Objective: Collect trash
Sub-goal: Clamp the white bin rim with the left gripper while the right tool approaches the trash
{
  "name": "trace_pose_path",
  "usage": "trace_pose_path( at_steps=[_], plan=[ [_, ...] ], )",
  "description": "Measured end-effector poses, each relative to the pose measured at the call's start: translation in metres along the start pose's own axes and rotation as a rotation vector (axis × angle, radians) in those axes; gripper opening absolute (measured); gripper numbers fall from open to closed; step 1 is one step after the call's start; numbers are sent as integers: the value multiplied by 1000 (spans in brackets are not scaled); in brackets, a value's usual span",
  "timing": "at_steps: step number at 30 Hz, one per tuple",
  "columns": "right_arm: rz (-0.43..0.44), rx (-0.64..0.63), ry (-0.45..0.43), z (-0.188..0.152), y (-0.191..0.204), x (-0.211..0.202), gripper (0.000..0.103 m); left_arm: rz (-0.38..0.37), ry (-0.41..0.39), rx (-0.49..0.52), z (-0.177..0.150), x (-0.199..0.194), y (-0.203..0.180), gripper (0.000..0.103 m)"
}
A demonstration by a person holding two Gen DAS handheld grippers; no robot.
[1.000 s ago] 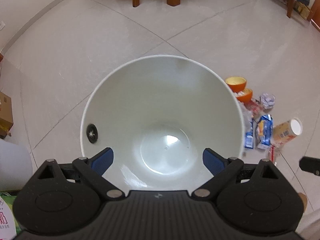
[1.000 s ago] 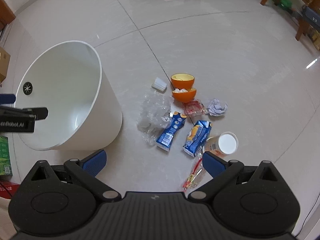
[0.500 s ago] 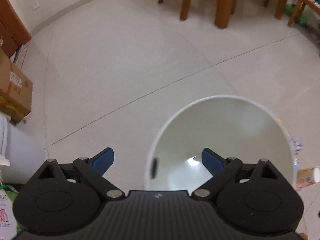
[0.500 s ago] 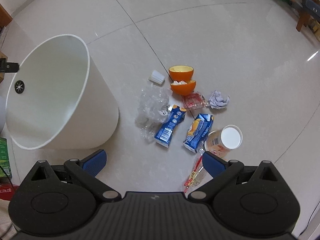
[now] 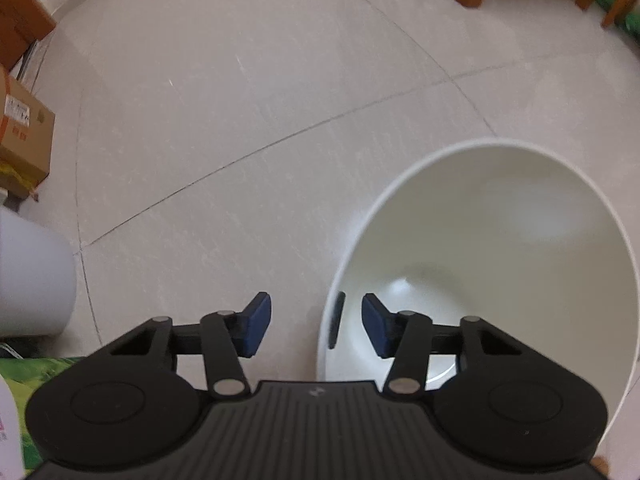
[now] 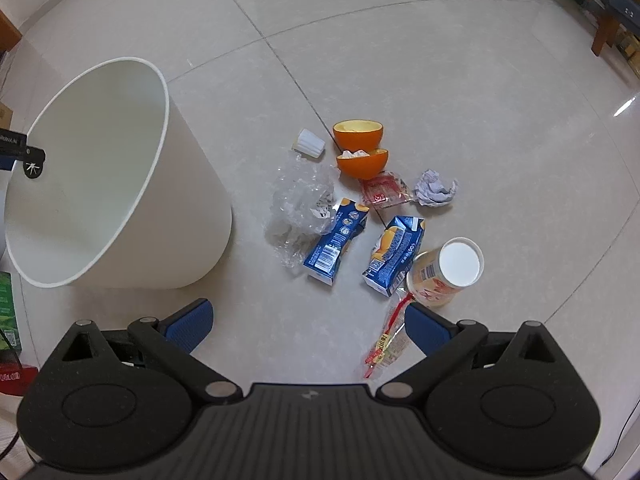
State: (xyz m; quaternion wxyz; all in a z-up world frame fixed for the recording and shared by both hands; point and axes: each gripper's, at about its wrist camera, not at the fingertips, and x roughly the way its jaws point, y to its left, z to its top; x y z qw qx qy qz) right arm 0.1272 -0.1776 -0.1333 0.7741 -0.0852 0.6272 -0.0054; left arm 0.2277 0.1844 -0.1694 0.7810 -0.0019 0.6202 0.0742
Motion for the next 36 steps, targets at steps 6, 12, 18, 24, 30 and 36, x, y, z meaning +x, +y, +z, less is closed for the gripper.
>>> trace_pose_path(
  at_steps=[6, 12, 18, 24, 30, 36],
  plan=[
    [-6, 9, -4, -3, -5, -1, 103, 21, 31, 94, 5, 0, -14, 34],
    [-12, 23, -2, -6, -11, 0, 103, 61, 54, 152, 9, 5, -17, 22],
    [-14, 26, 4, -6, -13, 1, 103, 76, 42, 156, 5, 4, -13, 23],
    [-14, 18, -1, -8, -12, 1, 103, 29, 22, 144, 2, 3, -14, 22],
    [-17, 17, 6, -7, -11, 3, 103, 43, 12, 154, 2, 0, -13, 14],
    [-28, 23, 13, -8, -14, 7, 103, 28, 51, 151, 0, -3, -9, 13]
  ],
)
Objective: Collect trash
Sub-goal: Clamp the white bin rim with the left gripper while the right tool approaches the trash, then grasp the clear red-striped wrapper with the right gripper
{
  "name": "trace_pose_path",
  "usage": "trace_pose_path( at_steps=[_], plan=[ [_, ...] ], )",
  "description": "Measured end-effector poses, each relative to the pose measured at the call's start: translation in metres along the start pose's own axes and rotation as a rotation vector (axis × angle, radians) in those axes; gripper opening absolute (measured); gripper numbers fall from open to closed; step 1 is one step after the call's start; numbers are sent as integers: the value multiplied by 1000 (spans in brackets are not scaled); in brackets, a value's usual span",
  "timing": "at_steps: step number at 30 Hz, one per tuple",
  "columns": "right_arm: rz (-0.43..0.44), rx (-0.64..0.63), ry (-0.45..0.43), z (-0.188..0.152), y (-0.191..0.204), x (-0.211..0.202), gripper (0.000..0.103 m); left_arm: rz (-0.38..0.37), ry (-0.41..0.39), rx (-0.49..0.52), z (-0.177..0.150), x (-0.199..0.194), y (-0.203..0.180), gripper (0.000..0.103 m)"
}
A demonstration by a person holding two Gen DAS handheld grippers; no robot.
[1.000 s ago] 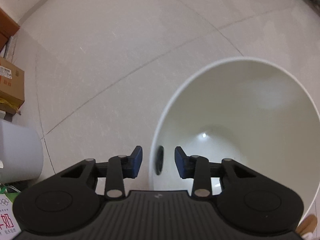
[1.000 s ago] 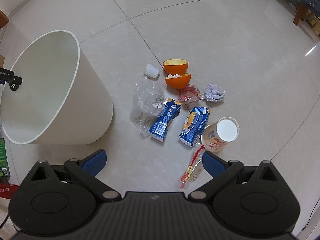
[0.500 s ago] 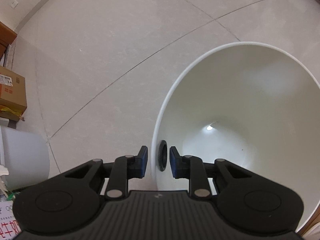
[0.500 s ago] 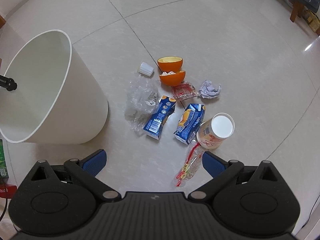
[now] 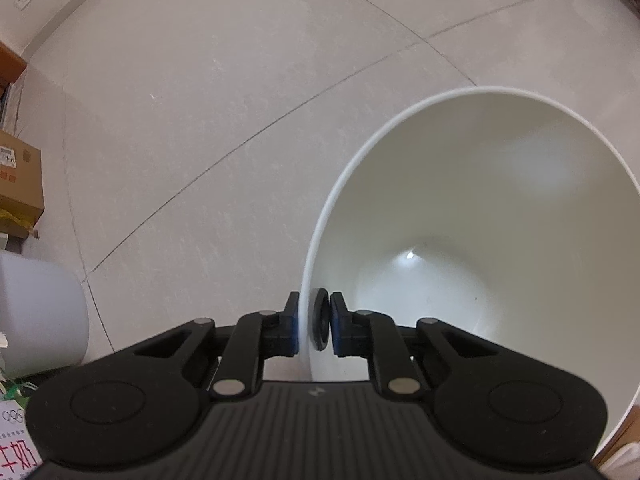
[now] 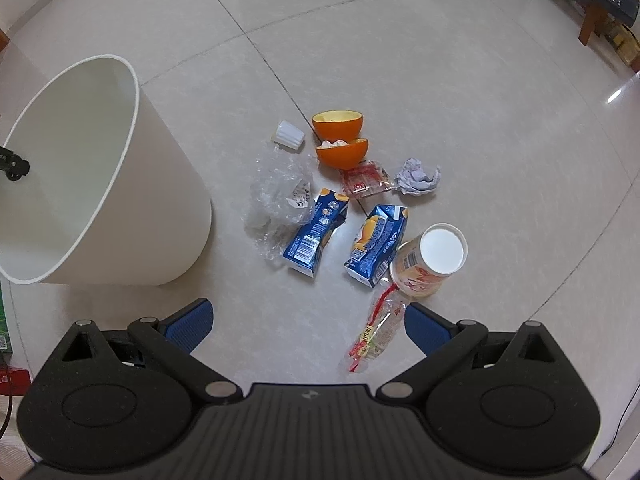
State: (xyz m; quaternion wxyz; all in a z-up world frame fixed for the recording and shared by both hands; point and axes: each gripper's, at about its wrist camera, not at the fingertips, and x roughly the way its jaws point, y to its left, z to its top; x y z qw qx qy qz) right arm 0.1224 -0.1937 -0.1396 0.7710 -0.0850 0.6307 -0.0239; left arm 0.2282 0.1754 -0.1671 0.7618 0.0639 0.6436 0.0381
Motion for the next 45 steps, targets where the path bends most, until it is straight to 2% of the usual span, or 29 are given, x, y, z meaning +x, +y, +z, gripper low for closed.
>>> trace_pose_path(
  at_steps=[3, 8, 12, 15, 19, 23, 25, 29, 34, 38, 43, 45],
  plan=[
    [-7, 6, 3, -1, -3, 2, 103, -6, 11, 30, -6, 2, -6, 13],
    [-12, 29, 13, -2, -7, 8, 103, -33, 8, 0, -8, 2, 0, 12],
    [-33, 13, 3, -1, -8, 9, 103, -20, 7, 13, -10, 0, -3, 12],
    [-57, 20, -29, -1, -17, 10, 103, -22, 8, 8, -12, -2, -3, 12],
    [-34, 51, -115, -3, -42, 18, 103, -20, 7, 2, -3, 4, -1, 12],
    [-47, 58, -89, -26, -65, 47, 103, -19, 3, -3, -4, 7, -2, 12],
    [-30, 128, -40, -37, -79, 71, 103, -20, 2, -7, -6, 9, -1, 12],
    [1, 271, 4, -52, -101, 125, 103, -21, 4, -9, -5, 9, 0, 12],
    [-52, 343, 30, -63, -108, 184, 101, -28, 5, -15, -5, 9, 3, 12],
    [-88, 349, 68, -72, -110, 216, 91, -32, 8, -19, -4, 9, 6, 12],
    [-85, 344, 74, -78, -108, 231, 85, -40, 5, -24, -3, 10, 8, 12],
    [-90, 322, 70, -77, -104, 234, 77, -40, 5, -26, -3, 10, 9, 12]
  ],
)
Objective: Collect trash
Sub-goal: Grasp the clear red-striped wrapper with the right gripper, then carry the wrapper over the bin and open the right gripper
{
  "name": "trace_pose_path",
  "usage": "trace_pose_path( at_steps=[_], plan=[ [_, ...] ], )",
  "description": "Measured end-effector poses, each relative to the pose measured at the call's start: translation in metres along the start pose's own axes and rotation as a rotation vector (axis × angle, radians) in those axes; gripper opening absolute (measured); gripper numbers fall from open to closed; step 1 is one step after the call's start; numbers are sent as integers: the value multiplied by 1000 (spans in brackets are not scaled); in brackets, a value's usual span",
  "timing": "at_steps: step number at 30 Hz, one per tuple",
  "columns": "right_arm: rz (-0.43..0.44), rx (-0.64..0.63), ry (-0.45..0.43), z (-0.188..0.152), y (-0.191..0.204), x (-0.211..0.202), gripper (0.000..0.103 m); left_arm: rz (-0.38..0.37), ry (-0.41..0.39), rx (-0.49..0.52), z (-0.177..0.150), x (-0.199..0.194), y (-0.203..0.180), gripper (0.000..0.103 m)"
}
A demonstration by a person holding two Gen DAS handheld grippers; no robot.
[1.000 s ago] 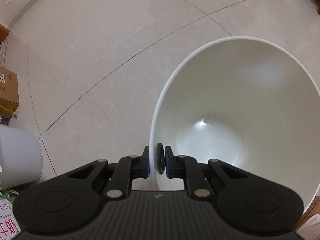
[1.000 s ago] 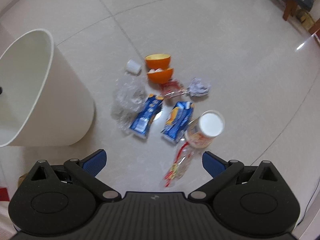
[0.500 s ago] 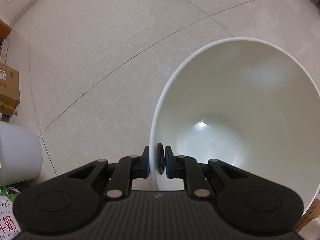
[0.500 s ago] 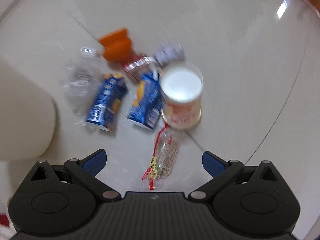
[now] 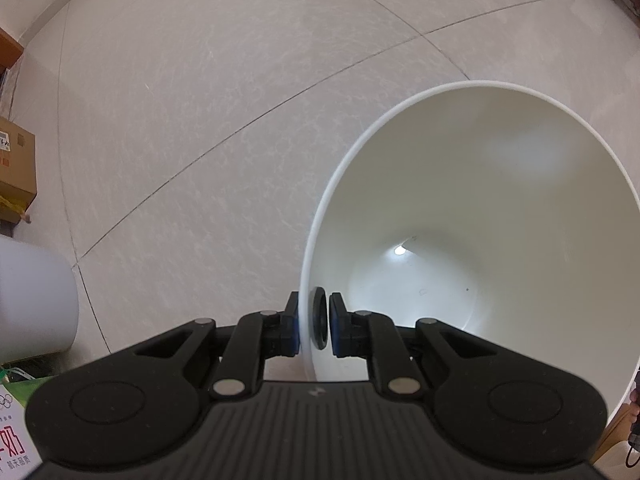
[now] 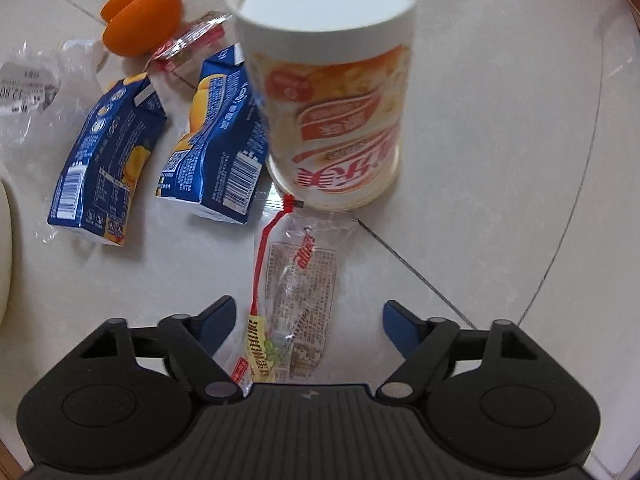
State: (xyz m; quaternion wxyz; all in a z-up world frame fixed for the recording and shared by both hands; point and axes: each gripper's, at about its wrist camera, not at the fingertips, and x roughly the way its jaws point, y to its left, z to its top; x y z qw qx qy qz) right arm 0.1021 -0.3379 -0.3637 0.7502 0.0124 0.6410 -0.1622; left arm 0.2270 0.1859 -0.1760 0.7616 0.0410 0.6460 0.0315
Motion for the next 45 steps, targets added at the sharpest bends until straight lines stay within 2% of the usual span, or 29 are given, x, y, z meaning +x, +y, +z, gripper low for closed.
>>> trace_pose_path(
  at_steps=[2, 3, 5, 8, 14, 19, 24, 30, 34, 37, 41, 45],
  plan=[
    [-8, -19, 5, 2, 5, 3, 70, -4, 0, 0, 0, 0, 0, 12],
    [-11, -28, 12, 4, 8, 4, 59, -7, 0, -3, 0, 0, 1, 12],
    [-15, -35, 36, 5, 12, 6, 47, -13, 1, -6, 0, 0, 3, 12],
    [-12, -35, 48, 6, 16, 4, 32, -19, 3, -11, 1, 0, 5, 12],
    [-1, -43, 70, 10, 27, -10, 31, -25, 8, -16, 4, 0, 6, 12],
    [10, -59, 92, 9, 29, -37, 31, -19, 3, -6, 2, 1, 5, 12],
    [-7, -164, 97, 10, 46, -80, 31, -28, 6, -13, 2, 1, 5, 12],
    [42, -316, 25, 20, 76, -169, 31, -22, 2, -9, 1, 1, 5, 12],
    [126, -414, -52, 27, 109, -237, 31, -28, 7, -11, 0, 1, 5, 12],
    [156, -483, -108, 30, 141, -280, 32, -35, 13, -21, 3, 1, 7, 12],
    [238, -559, -161, 30, 182, -322, 32, -47, 10, -43, 4, 1, 10, 12],
    [307, -622, -183, 28, 224, -342, 32, -52, 11, -45, 3, 2, 10, 12]
  ],
)
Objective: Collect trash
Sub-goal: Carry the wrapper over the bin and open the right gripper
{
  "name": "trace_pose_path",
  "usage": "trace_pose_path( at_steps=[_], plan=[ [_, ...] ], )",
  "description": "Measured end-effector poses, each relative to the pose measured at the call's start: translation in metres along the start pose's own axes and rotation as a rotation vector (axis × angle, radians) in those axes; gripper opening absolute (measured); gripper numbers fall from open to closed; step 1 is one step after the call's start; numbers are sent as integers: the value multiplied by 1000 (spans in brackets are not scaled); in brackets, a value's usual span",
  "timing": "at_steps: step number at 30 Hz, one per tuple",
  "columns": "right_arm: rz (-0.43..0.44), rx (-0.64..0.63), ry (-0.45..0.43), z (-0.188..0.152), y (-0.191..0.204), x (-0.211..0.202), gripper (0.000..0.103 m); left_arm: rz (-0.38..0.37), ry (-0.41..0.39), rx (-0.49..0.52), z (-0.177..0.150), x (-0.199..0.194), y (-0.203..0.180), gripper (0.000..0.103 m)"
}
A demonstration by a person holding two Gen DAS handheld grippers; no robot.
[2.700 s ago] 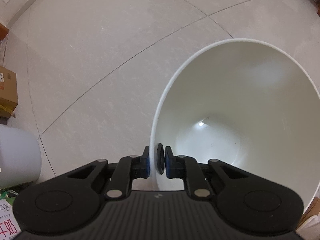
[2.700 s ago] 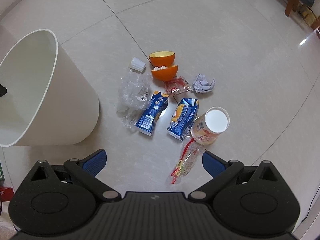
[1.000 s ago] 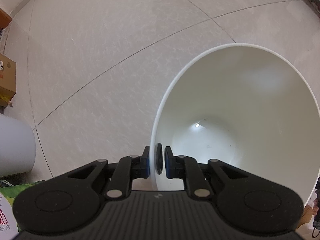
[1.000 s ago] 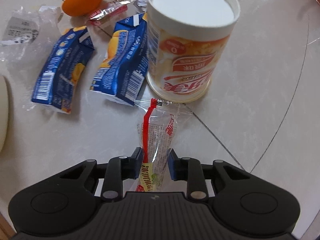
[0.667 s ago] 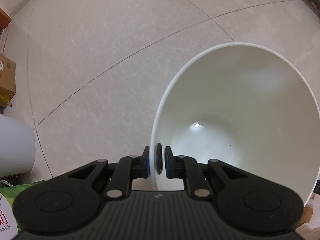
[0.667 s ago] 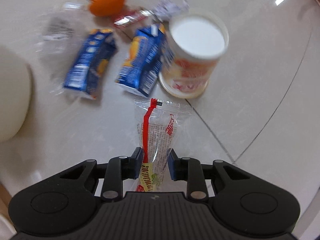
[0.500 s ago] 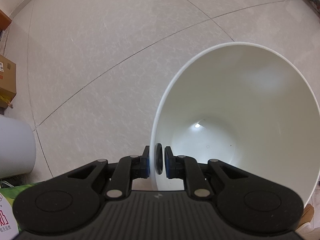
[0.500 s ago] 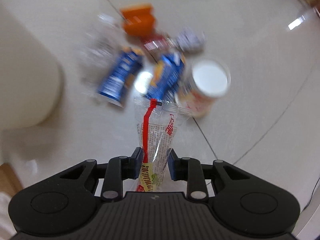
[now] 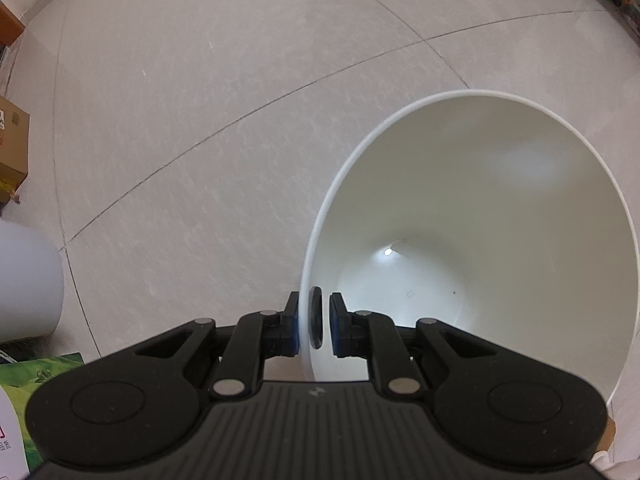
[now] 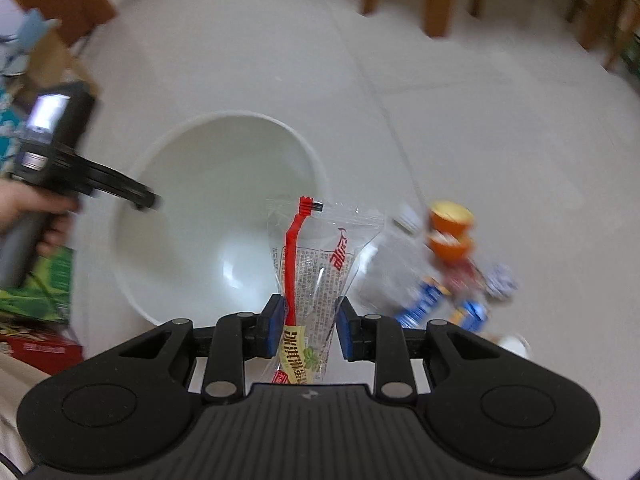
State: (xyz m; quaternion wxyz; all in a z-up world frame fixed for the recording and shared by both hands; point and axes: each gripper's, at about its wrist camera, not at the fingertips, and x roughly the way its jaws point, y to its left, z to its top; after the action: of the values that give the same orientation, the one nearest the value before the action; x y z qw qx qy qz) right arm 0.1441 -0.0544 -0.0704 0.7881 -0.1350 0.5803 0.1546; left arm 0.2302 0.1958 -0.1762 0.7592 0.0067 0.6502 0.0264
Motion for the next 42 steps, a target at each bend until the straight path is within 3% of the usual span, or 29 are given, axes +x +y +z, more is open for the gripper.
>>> trace_pose_path(
  at_steps=[4, 11, 14, 19, 21, 31, 39, 42],
  plan=[
    [34, -45, -19, 20, 29, 10, 32, -5, 10, 4, -1, 0, 1, 12],
    [23, -83, -34, 36, 45, 47, 36, -4, 22, -17, 5, 4, 2, 9],
    [24, -96, -45, 38, 48, 54, 58, -8, 23, -18, 7, 5, 3, 9],
    [32, -72, -70, 33, 41, 48, 74, -7, 23, -15, 5, 6, 3, 9],
    [22, -52, -79, 28, 30, 45, 83, -7, 23, -16, 4, 6, 4, 9],
    [-106, 110, -91, -13, -63, 26, 89, -10, 24, -21, 2, 5, 3, 9],
    [-253, 284, -43, -74, -148, 41, 94, -15, 24, -24, 3, 4, 6, 9],
    [-263, 376, -33, -97, -175, 53, 94, -12, 23, -20, 4, 4, 5, 9]
  ],
)
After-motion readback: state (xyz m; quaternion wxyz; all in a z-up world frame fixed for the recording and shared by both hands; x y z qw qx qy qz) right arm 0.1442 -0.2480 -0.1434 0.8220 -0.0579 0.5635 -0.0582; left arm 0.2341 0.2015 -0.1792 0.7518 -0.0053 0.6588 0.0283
